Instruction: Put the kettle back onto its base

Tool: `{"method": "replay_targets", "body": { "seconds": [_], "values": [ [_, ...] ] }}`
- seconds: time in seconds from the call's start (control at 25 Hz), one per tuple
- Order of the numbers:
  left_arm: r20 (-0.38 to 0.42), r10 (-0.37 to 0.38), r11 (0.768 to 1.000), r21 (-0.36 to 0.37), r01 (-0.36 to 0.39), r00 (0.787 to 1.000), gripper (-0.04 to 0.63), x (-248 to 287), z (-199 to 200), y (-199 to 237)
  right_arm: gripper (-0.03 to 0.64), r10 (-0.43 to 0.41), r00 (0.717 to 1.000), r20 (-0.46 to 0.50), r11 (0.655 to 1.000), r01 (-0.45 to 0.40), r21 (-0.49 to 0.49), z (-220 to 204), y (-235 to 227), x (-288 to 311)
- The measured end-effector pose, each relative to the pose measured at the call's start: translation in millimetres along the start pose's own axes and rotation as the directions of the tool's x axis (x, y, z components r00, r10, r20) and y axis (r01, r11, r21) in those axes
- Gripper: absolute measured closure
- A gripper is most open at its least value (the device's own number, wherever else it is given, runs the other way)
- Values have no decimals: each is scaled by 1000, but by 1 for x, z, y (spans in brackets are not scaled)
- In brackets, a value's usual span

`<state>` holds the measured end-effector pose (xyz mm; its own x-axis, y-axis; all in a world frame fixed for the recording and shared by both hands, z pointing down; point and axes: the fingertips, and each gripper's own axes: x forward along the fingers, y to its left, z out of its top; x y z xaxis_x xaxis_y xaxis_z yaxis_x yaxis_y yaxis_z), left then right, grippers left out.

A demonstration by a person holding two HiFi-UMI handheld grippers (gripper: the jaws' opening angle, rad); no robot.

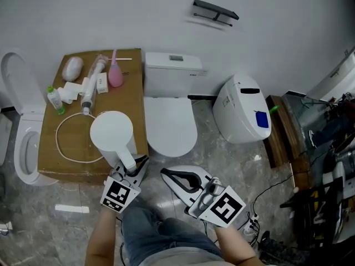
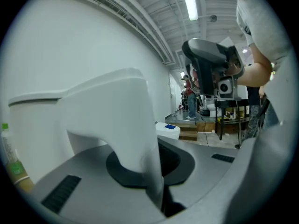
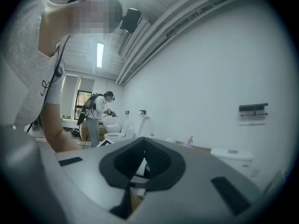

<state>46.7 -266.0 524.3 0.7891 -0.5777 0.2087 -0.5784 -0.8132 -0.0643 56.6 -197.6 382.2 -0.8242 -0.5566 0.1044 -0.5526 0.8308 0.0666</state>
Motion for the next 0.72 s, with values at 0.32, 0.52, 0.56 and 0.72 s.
{"method": "replay_targets", "body": {
  "seconds": [0.32, 0.52, 0.56, 0.72],
  "values": [
    [-36, -70, 996, 49, 72, 997, 485, -19, -6, -4, 609, 7, 1000, -1, 1000, -7, 6, 2, 2, -9],
    [-43, -79, 997, 22, 80, 996, 485, -35, -8, 2, 607, 25, 1000, -4, 1000, -25, 12, 6, 4, -7],
    [-47, -83, 996, 14, 84, 995, 482, -37, -8, 2, 609, 32, 999, -5, 999, -32, 12, 6, 4, -5],
    [-63, -111, 993, 37, 114, 992, 463, -43, -10, 0, 609, 70, 998, 6, 997, -70, 13, 6, 4, 11]
  ]
}}
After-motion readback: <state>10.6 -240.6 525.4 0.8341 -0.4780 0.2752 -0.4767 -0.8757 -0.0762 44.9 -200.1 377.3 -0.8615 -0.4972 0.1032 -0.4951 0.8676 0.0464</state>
